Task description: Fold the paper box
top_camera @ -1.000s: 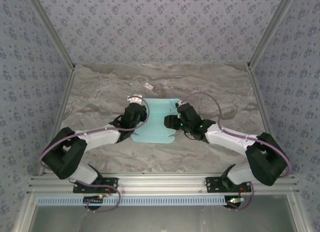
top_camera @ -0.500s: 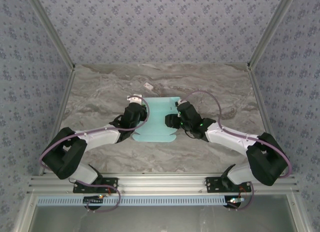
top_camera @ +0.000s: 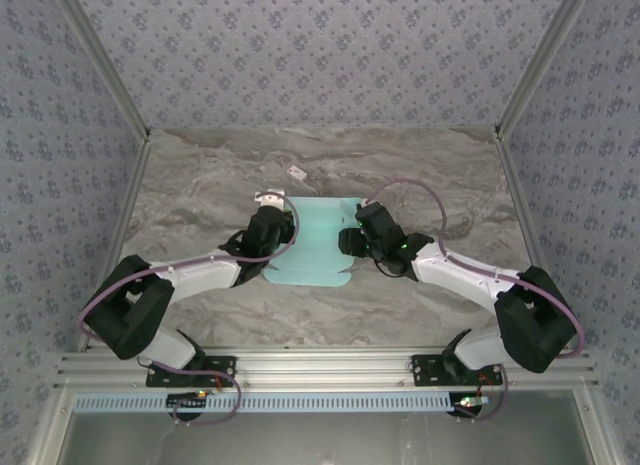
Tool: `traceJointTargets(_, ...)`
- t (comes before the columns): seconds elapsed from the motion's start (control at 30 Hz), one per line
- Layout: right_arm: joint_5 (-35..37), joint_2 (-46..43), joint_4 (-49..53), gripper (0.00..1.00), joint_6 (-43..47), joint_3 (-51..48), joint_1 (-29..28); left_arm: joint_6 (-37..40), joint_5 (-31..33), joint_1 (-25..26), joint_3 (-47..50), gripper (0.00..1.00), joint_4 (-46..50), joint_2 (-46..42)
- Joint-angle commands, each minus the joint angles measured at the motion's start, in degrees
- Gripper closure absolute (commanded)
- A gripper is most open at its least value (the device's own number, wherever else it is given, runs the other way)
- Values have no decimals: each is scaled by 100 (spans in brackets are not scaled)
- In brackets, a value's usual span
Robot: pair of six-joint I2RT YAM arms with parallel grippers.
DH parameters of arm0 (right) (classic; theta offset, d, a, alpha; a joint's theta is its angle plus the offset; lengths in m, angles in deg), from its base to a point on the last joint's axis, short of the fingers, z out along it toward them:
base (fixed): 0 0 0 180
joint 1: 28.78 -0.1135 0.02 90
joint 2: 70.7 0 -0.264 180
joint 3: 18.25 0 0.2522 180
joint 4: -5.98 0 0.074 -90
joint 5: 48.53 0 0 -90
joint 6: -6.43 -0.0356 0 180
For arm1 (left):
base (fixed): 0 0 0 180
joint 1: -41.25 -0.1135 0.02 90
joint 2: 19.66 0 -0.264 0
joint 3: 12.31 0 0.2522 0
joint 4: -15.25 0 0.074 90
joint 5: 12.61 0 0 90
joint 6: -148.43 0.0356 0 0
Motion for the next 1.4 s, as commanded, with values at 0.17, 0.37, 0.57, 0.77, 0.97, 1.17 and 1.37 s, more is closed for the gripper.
traceJointTargets(0.17, -425, 30, -521, 45, 30, 146, 62, 55, -78, 44, 16, 99, 2, -131)
traceJointTargets(0.37, -586, -175, -1009, 51, 217, -10, 24, 48, -109, 47, 7, 100, 4, -66)
traceJointTargets(0.57, -834, -102, -1215, 55, 372, 5, -3, 21, -152, 45, 7, 99, -38, -34)
traceJointTargets(0.77, -817, 156, -1137, 57, 563, 210, -82, 27, -174, 43, 4, 100, -24, -27)
traceJointTargets(0.97, -766, 288, -964, 59, 852, 399, -101, 21, -214, 57, 10, 100, -13, -33)
traceJointTargets(1.17, -832, 615, -806, 61, 1142, 636, -212, -14, -266, 63, 7, 99, -6, -9)
traceJointTargets(1.37, -655, 796, -406, 62, 1468, 860, -326, -6, -223, 68, -19, 99, 21, -5)
